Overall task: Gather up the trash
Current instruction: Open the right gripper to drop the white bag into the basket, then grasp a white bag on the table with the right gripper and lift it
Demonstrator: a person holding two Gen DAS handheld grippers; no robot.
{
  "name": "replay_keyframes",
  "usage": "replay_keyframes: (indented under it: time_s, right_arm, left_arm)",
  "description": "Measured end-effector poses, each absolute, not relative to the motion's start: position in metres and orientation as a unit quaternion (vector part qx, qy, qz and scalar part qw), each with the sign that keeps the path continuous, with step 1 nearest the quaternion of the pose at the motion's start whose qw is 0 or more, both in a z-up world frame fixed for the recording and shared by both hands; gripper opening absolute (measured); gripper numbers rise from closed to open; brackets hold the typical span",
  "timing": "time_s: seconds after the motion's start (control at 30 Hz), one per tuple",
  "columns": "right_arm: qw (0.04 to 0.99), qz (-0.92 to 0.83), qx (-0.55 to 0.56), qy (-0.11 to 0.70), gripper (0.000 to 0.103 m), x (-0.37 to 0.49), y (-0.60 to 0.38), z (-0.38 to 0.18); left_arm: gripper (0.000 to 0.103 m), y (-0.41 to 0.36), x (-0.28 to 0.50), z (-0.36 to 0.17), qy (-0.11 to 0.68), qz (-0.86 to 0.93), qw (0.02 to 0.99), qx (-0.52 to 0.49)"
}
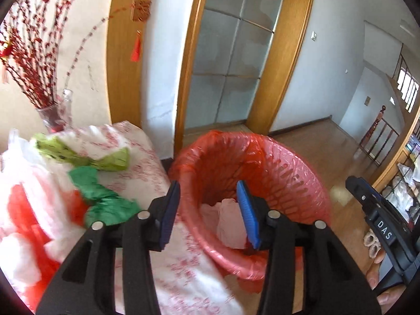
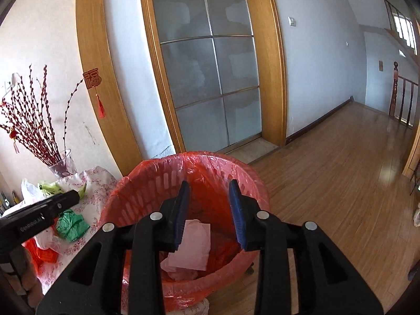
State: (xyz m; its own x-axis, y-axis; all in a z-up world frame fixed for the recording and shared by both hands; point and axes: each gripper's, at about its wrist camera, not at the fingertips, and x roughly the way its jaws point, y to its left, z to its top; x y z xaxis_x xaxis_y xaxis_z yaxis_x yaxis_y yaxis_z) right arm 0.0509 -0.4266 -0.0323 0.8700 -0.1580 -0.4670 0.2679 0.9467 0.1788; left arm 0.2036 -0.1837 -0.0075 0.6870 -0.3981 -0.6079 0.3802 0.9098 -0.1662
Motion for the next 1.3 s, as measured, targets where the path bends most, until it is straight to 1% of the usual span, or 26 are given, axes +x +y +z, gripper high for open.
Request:
replay_keyframes:
  time_s: [0.1, 0.4, 0.63, 0.77, 1.03, 1.3]
  right_arm:
    - [0.962, -0.101, 0.100, 0.232, 0.032, 0.047, -0.410, -0.029]
    - [0.968, -0.034, 0.071, 0.239, 0.032, 0.044, -0.350, -0.020]
    - [0.965, 0.021, 0.071, 0.253, 0.032, 0.052, -0.302, -0.020]
    - [0.960, 0.065, 0.065, 0.265, 0.032, 0.062, -0.267, -0.020]
    - [0.940, 0.148, 0.056, 0.303, 0.032, 0.089, -0.198, -0.029]
    - [0.928, 0.161, 0.034, 0.336, 0.032, 0.109, -0.159, -0.050]
  left_arm:
    - [0.051, -0.160, 0.190, 0.005, 0.315, -0.191, 0.930, -0.007]
    - [0.054, -0.059, 0.156, 0.033, 0.279, -0.108, 0.954, -0.022]
    - [0.056, 0.029, 0.139, 0.032, 0.269, -0.006, 0.962, -0.039]
    - [0.056, 0.064, 0.136, 0.028, 0.273, 0.031, 0.960, -0.047]
    - [0.056, 0.097, 0.132, 0.020, 0.285, 0.055, 0.955, -0.055]
    - [0.056, 0.110, 0.133, 0.011, 0.296, 0.055, 0.952, -0.063]
